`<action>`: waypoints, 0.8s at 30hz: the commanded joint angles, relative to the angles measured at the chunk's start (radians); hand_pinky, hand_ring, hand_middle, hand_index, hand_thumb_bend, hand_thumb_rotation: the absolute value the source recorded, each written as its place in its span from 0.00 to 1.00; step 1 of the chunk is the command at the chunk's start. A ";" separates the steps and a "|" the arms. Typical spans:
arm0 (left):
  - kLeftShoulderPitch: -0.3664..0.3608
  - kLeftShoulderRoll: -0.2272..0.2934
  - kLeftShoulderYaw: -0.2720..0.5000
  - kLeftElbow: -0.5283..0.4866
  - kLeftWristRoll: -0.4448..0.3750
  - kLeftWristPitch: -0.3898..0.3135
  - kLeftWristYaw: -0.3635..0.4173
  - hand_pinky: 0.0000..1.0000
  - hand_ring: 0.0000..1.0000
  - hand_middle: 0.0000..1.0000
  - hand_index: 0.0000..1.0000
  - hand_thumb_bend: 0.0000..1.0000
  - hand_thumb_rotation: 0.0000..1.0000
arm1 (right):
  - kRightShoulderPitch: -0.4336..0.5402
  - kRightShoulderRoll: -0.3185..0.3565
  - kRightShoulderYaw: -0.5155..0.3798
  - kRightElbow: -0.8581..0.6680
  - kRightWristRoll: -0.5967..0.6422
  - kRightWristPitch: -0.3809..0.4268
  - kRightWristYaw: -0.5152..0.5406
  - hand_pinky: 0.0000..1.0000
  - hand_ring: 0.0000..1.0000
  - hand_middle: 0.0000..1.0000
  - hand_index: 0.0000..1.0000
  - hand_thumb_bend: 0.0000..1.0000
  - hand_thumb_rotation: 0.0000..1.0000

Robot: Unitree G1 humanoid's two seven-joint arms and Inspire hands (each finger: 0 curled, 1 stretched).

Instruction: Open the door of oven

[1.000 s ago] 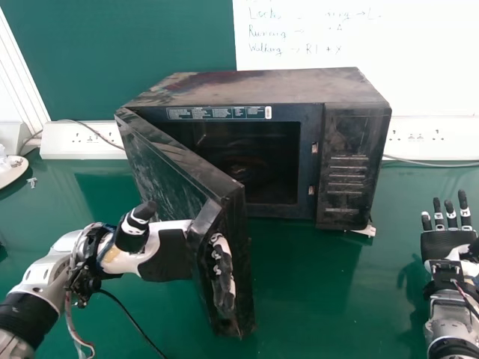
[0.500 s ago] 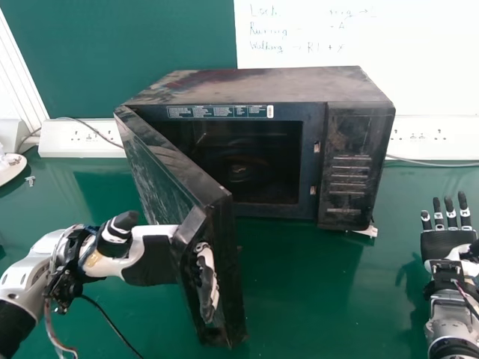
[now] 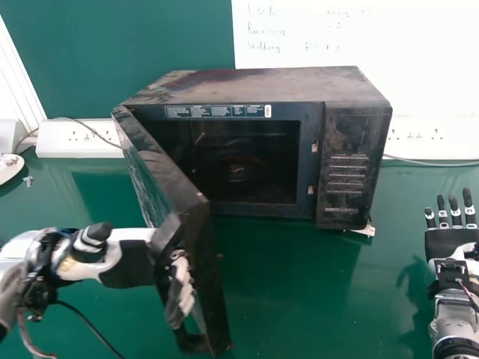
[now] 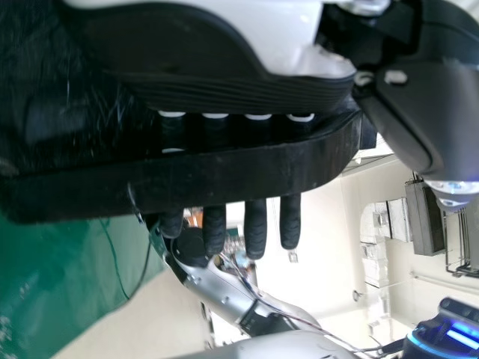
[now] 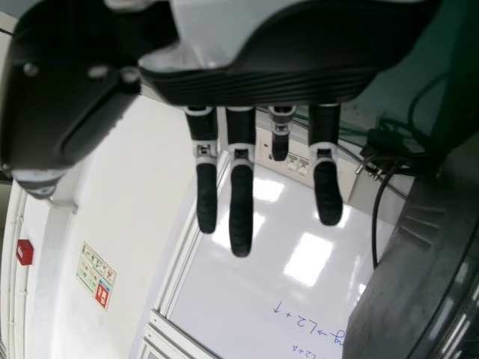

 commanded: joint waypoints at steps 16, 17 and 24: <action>0.115 -0.017 0.461 -0.009 -0.219 -0.011 -0.008 0.01 0.06 0.16 0.56 0.98 0.72 | -0.002 -0.011 -0.003 -0.005 -0.004 0.005 0.000 0.57 0.60 0.71 0.77 1.00 0.89; 0.138 -0.024 0.476 -0.015 -0.244 0.049 -0.008 0.01 0.06 0.17 0.60 0.94 0.59 | -0.002 -0.012 -0.003 -0.005 -0.004 0.005 0.000 0.56 0.59 0.71 0.77 1.00 0.89; 0.216 -0.060 0.569 -0.093 -0.328 0.319 -0.008 0.05 0.12 0.27 0.63 0.78 0.28 | -0.002 -0.016 -0.008 -0.003 0.003 0.013 0.008 0.56 0.60 0.71 0.78 1.00 0.89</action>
